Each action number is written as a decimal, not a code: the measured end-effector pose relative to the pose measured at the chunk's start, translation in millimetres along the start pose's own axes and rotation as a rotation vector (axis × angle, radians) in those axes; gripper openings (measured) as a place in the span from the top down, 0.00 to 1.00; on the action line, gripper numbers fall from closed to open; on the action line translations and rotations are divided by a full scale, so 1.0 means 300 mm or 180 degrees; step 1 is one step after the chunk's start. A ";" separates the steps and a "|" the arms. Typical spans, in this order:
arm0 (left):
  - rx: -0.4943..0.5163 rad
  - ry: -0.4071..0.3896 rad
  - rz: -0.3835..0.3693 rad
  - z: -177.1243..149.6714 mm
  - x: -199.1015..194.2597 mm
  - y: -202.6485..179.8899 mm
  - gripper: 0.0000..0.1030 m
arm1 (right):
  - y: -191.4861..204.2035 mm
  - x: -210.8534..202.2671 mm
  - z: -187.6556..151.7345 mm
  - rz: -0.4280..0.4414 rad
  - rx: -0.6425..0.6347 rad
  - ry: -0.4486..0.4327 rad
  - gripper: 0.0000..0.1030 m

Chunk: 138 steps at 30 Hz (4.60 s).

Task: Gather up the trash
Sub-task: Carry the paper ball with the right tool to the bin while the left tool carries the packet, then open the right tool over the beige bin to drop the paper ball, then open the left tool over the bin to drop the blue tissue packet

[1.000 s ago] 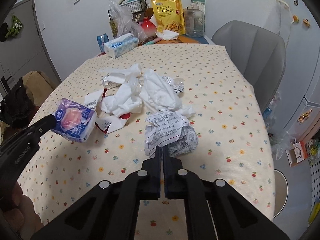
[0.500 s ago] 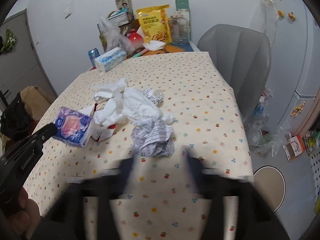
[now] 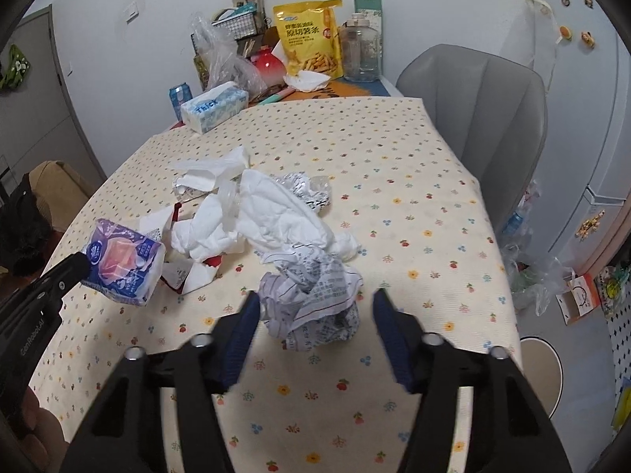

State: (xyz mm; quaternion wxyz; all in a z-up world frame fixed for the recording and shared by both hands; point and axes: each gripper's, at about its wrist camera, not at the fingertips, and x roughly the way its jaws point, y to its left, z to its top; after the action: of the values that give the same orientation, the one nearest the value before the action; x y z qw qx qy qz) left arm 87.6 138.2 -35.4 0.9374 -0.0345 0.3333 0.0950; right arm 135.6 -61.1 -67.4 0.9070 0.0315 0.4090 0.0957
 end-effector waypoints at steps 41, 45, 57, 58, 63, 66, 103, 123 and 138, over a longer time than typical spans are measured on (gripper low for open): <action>0.0613 -0.0358 -0.0611 0.028 -0.186 -0.524 0.93 | -0.399 -0.420 -0.059 -0.0876 0.0389 -0.0666 0.85; 0.0718 -0.0356 -0.0724 0.026 -0.188 -0.633 0.93 | -0.488 -0.453 -0.071 -0.1004 0.0471 -0.0687 0.85; 0.1078 -0.0243 -0.0961 -0.016 -0.150 -0.947 0.93 | -0.742 -0.489 -0.132 -0.1204 0.0840 -0.0654 0.85; 0.1114 -0.0233 -0.0976 -0.021 -0.146 -0.975 0.93 | -0.766 -0.490 -0.138 -0.1213 0.0875 -0.0653 0.85; 0.1258 -0.0183 -0.1028 -0.045 -0.124 -1.090 0.93 | -0.857 -0.487 -0.162 -0.1241 0.1006 -0.0628 0.85; 0.1354 -0.0142 -0.1063 -0.063 -0.110 -1.165 0.93 | -0.915 -0.478 -0.175 -0.1246 0.1083 -0.0607 0.85; 0.2154 0.0274 -0.1255 -0.250 0.001 -1.669 0.93 | -1.423 -0.339 -0.393 -0.1371 0.1917 -0.0234 0.39; 0.2530 0.0256 -0.1654 -0.389 -0.187 -1.880 0.36 | -1.589 -0.608 -0.629 -0.1859 0.2452 -0.0362 0.30; 0.1884 -0.0125 -0.1394 -0.175 -0.219 -1.577 0.06 | -1.421 -0.621 -0.505 -0.1621 0.2124 -0.0614 0.11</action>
State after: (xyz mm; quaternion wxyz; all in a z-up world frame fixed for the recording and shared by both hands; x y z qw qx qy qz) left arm 100.3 -342.1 -33.8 0.9111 0.1694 0.3129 -0.2078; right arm -35.3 -519.1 -88.8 0.8758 0.2300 0.3256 -0.2721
